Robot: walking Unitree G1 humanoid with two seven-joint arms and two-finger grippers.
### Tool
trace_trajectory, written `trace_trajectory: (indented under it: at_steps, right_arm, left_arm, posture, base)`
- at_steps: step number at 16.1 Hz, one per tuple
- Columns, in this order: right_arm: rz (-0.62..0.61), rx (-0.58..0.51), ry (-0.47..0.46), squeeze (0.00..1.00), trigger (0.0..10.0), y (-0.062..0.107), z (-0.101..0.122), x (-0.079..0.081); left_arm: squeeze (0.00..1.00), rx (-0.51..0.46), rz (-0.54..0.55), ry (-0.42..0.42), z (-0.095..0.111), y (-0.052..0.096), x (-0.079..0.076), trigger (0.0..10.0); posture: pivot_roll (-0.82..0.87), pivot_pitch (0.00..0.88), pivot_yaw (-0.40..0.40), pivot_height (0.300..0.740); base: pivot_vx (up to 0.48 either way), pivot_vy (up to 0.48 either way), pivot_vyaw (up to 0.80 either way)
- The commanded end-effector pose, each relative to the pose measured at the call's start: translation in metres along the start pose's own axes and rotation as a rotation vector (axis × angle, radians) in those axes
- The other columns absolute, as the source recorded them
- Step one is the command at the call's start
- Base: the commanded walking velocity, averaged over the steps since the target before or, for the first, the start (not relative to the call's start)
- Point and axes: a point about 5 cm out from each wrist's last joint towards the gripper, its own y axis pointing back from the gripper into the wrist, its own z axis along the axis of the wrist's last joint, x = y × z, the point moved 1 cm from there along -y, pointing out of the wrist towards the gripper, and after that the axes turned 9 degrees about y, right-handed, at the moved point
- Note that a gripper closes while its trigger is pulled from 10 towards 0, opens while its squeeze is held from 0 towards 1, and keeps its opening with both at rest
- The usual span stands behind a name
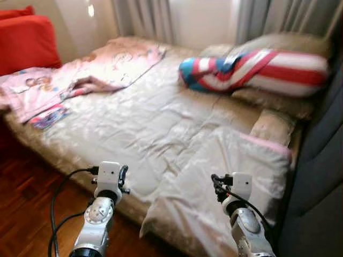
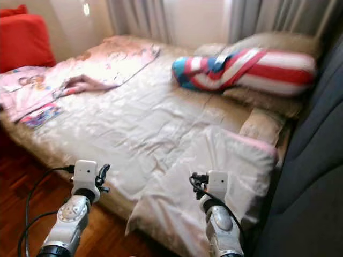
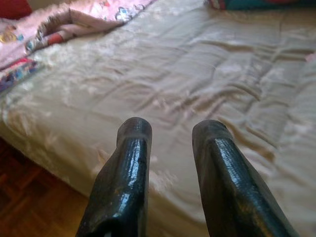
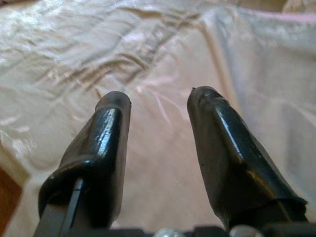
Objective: Clean up the room
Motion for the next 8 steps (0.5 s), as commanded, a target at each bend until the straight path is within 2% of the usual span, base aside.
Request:
trace_trajectory:
  at_steps: [1, 6, 8]
  right_arm:
    - [-0.01, 0.013, -0.019, 0.0, 10.0, 0.0006, -0.0023, -0.0018]
    - [-0.009, 0.025, -0.023, 0.0, 10.0, 0.001, -0.0042, -0.0015]
    - [-0.004, 0.025, -0.03, 0.0, 10.0, 0.0007, -0.0039, 0.0002]
  left_arm:
    - [0.0, 0.006, 0.009, -0.004, -0.0015, 0.0, 0.001, 10.0]
    - [0.0, 0.009, 0.015, 0.013, -0.0023, 0.0, 0.0022, 10.0]
    - [0.0, 0.012, 0.019, 0.012, -0.0022, -0.0008, 0.0041, 10.0]
  posture:
    - [-0.01, 0.082, 0.002, 0.74]
    - [-0.01, 0.088, -0.001, 0.74]
    - [-0.01, 0.089, -0.001, 0.74]
  base:
    - [0.0, 0.0, 0.0]
    - [0.0, 0.0, 0.0]
    - [0.0, 0.368, 0.0]
